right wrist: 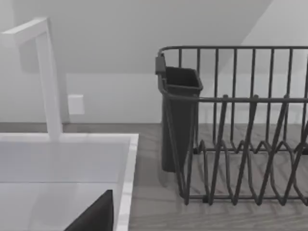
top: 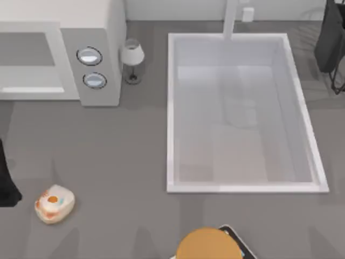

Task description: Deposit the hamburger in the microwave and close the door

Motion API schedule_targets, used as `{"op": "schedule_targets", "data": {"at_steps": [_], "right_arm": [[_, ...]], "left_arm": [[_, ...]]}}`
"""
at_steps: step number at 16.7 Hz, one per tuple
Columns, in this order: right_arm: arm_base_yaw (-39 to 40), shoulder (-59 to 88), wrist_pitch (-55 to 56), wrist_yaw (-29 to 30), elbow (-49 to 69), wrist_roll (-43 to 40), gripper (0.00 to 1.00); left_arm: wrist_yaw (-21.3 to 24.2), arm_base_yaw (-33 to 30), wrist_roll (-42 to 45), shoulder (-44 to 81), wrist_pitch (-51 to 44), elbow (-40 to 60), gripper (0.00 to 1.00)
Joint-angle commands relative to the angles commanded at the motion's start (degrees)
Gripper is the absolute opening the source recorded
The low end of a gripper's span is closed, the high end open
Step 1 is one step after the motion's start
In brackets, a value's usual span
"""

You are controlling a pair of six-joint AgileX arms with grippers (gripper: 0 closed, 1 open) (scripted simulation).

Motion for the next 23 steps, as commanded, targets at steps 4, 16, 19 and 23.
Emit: {"op": "schedule_targets", "data": {"at_steps": [4, 16, 19, 23], "right_arm": [[0.0, 0.0, 0.0, 0.0, 0.0, 0.0, 1.0], [0.0, 0.0, 0.0, 0.0, 0.0, 0.0, 1.0], [0.0, 0.0, 0.0, 0.0, 0.0, 0.0, 1.0], [0.0, 0.0, 0.0, 0.0, 0.0, 0.0, 1.0]], "left_arm": [[0.05, -0.48, 0.61, 1.89, -1.47, 1.67, 1.0], [-0.26, -9.25, 14.05, 57.24, -33.6, 34.53, 1.0], [-0.17, -11.81, 17.74, 71.7, -42.39, 43.23, 1.0], [-0.1, -14.37, 21.48, 86.26, -50.9, 52.67, 1.0]]}}
